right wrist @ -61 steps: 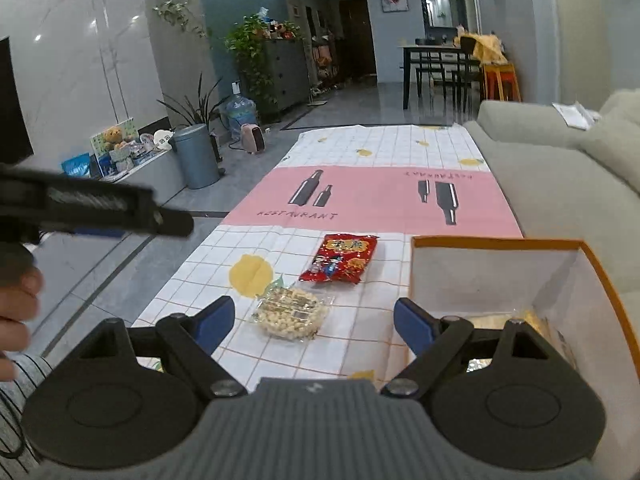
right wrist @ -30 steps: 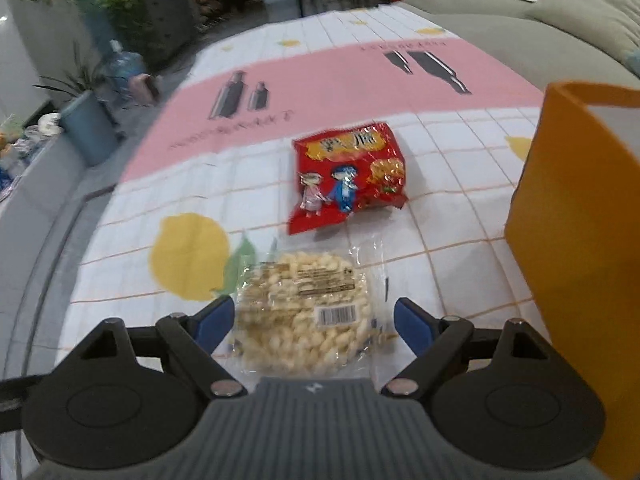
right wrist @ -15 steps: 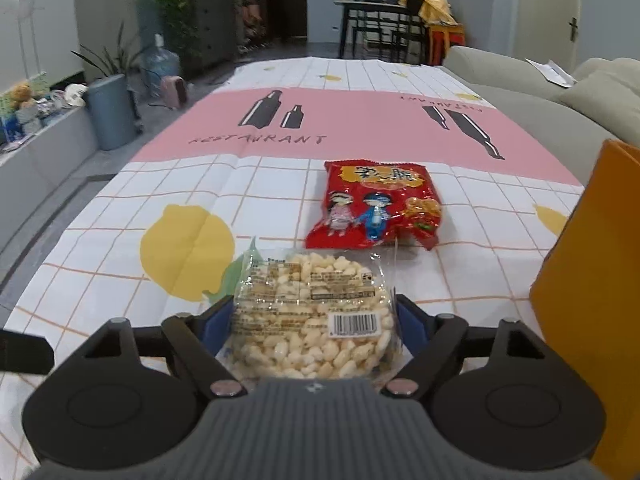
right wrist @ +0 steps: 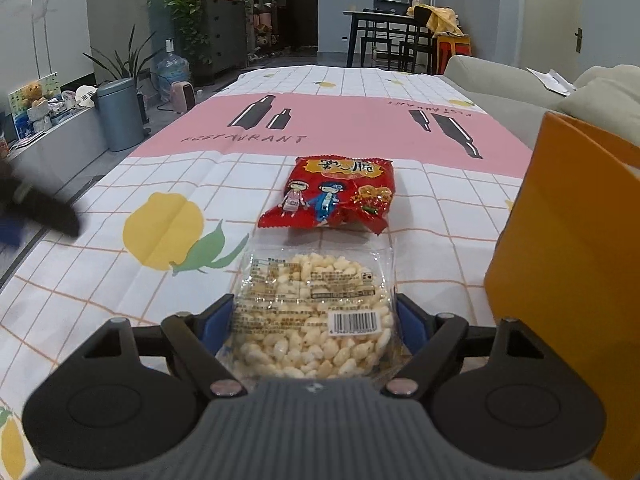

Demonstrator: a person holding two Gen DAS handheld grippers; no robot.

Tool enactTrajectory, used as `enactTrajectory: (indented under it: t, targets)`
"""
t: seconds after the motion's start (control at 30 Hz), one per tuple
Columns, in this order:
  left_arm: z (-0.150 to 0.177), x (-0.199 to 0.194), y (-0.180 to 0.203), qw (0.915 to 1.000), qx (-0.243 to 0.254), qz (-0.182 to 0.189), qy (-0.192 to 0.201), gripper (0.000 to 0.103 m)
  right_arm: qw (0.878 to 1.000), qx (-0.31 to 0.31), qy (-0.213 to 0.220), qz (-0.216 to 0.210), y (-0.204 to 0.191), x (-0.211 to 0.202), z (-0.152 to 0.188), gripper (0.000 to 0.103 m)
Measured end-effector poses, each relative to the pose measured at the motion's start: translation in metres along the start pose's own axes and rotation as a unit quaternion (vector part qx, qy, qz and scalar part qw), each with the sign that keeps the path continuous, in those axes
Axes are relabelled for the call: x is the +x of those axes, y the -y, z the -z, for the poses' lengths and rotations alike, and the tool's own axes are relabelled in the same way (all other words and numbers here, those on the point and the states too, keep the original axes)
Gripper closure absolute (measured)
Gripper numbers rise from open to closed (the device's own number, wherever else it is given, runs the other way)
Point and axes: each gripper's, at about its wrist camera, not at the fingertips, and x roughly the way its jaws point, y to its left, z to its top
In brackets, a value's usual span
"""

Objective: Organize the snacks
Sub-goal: 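Grasp the red cartoon snack bag with left tool while right tool grasps the puff bag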

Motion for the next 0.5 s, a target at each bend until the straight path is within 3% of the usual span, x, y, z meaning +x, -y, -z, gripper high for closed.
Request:
enactTrajectory:
  t: [0.23, 0.37, 0.5]
  targets:
    - [-0.051, 0.037, 0.063, 0.9961, 0.087, 0.010, -0.008, 0.009, 1.000, -0.004, -0.003, -0.002, 0.001, 0.001, 0.000, 0.022]
    - [-0.060, 0.068, 0.088, 0.9923, 0.118, -0.003, -0.038, 0.009, 1.000, 0.004, -0.018, 0.012, 0.005, 0.002, -0.004, 0.022]
    - [-0.062, 0.091, 0.107, 0.9880, 0.147, -0.015, -0.044, 0.009, 0.998, 0.025, -0.039, 0.038, 0.014, 0.004, -0.011, 0.022]
